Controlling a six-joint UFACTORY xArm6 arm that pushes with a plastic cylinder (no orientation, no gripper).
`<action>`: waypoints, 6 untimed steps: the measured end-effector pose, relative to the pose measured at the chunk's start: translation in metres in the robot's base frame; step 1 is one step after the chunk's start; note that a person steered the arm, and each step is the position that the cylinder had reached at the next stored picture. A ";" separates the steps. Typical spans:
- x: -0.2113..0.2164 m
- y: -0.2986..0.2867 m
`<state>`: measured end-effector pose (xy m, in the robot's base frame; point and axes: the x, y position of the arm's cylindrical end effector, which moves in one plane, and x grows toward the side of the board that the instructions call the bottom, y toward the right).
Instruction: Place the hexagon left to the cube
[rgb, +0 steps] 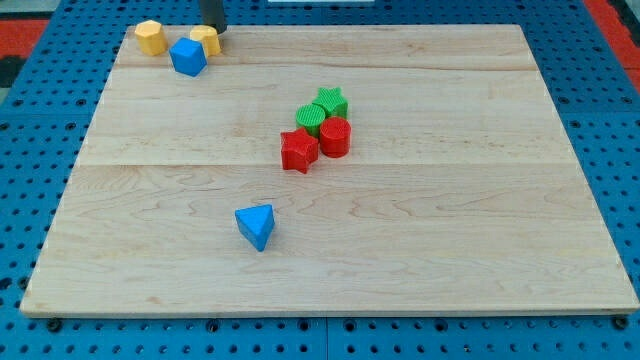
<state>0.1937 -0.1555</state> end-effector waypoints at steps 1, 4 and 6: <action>-0.002 -0.006; -0.002 -0.094; 0.014 -0.133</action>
